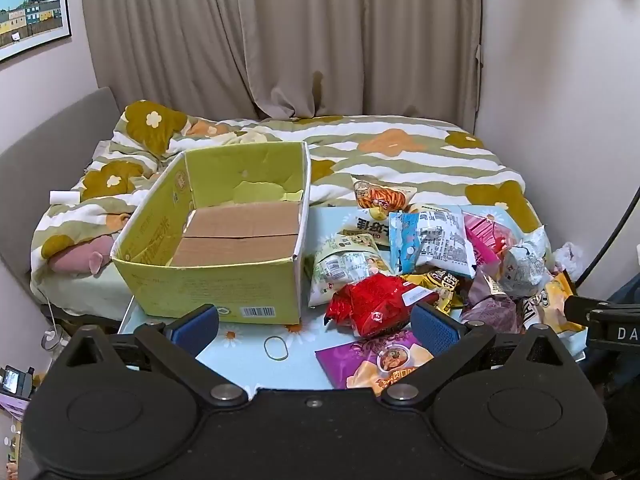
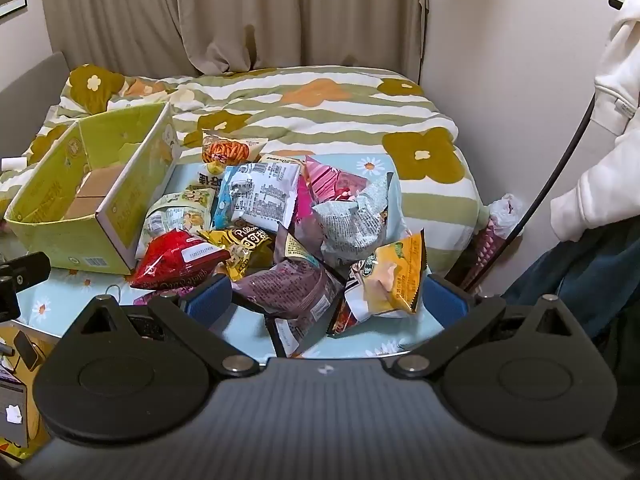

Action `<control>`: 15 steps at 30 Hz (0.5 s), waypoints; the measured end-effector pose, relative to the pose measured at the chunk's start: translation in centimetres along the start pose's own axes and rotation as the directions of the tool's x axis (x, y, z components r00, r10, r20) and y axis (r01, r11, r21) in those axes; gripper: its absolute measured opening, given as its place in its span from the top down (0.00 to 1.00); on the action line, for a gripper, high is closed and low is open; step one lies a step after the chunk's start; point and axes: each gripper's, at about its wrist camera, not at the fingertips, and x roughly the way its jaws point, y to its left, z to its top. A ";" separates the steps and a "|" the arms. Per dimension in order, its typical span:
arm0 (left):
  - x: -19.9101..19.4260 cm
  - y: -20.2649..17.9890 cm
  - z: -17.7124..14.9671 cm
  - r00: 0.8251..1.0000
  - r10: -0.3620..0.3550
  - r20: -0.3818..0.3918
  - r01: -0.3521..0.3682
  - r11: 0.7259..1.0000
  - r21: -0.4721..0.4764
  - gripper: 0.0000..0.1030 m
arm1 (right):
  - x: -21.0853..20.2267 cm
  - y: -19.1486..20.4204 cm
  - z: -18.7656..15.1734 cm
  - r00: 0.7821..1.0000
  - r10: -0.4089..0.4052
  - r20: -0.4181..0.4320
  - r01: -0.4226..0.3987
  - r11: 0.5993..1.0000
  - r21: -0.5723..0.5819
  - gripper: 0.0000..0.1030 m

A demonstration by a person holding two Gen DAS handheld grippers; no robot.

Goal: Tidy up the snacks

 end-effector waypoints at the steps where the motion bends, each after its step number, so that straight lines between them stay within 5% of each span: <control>1: 0.0 0.0 0.0 1.000 0.000 -0.001 0.000 1.000 0.001 0.00 | 0.0 0.0 0.0 1.000 0.001 -0.002 -0.001 1.000 0.000 0.00; 15: -0.2 -0.1 0.1 1.000 -0.008 -0.013 0.008 1.000 0.016 0.00 | 0.0 -0.1 -0.1 1.000 0.002 -0.005 -0.002 1.000 0.004 0.00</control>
